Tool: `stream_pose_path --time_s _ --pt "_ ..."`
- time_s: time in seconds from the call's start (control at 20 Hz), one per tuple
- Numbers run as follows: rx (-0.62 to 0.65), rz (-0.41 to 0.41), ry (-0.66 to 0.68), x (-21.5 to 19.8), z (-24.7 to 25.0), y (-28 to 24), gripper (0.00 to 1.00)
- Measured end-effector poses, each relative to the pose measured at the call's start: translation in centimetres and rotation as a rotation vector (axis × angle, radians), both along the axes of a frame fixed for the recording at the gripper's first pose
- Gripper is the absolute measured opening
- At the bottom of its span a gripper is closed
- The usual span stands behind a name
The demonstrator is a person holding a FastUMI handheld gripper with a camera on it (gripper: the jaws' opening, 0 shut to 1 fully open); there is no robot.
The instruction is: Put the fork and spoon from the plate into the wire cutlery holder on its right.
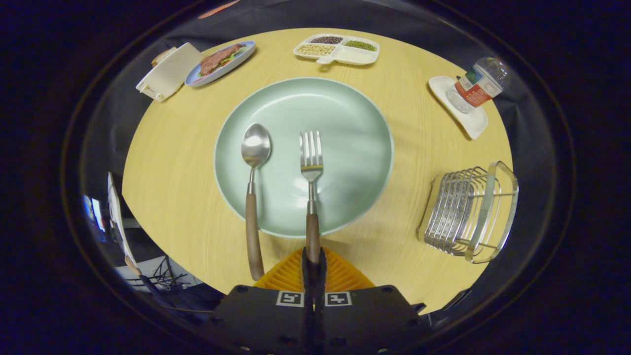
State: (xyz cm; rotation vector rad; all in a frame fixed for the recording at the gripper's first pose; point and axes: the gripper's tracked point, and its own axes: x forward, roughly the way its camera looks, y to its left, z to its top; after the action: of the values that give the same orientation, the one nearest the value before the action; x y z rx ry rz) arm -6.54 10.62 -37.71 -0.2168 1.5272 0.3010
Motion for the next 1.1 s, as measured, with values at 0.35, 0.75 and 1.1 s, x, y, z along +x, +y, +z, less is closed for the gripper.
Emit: stream_pose_path --time_s 0.35,0.75,1.1 --pt "0.076 -0.047 -0.028 1.0 5.8 -1.2 0.01" --pt "0.077 -0.192 -0.075 1.9 13.7 -11.2 0.00" --pt "0.067 -0.282 0.083 -0.7 13.4 -16.1 0.00"
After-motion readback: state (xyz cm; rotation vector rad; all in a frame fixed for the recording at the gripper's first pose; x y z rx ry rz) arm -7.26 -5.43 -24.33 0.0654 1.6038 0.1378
